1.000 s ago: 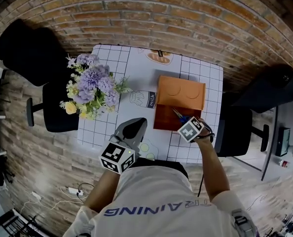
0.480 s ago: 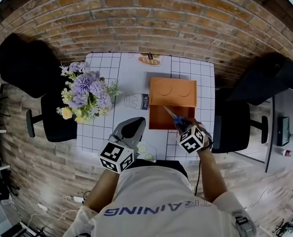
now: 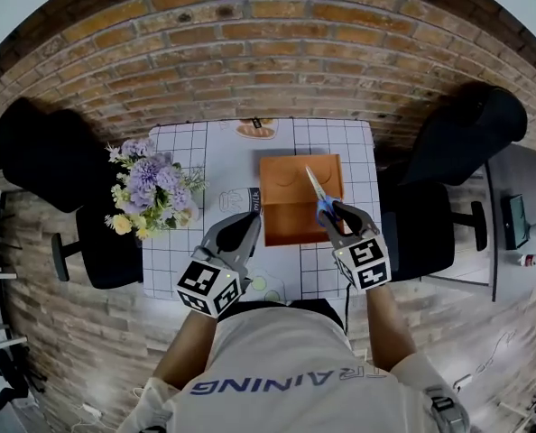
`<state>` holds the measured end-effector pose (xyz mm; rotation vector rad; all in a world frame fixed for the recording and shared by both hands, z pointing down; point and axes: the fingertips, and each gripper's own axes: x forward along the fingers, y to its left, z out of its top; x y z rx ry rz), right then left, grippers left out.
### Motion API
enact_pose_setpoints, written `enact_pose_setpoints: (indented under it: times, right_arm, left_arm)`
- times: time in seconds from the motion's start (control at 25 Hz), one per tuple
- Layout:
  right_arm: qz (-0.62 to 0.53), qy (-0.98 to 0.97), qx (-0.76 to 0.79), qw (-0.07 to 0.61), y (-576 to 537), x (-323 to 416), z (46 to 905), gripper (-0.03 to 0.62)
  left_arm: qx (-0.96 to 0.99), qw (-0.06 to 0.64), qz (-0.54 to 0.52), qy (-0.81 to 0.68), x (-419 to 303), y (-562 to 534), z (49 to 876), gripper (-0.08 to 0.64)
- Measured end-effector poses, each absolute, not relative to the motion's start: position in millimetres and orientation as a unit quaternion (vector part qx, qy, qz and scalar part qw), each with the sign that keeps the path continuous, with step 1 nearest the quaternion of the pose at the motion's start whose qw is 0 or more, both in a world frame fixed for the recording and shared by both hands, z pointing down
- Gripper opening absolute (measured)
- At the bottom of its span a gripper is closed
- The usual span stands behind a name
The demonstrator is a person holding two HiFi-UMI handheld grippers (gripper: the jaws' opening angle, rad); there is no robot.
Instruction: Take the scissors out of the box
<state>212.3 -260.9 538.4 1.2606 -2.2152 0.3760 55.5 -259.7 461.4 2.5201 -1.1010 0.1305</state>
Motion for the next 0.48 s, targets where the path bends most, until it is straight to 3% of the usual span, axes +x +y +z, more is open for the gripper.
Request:
enact_pose_setpoints:
  times: [0.24,0.48]
  right_arm:
    - [0.094,-0.837,0.518,0.152,-270,219,452,0.104]
    - [0.06,-0.837,0.54,0.066,-274,226,389,0.104]
  left_arm:
    - [0.908,0.152,0.029,-0.39,58,-267,427,0.002]
    - [0.91,0.109,0.009,-0.399,56,-272,393,0.002]
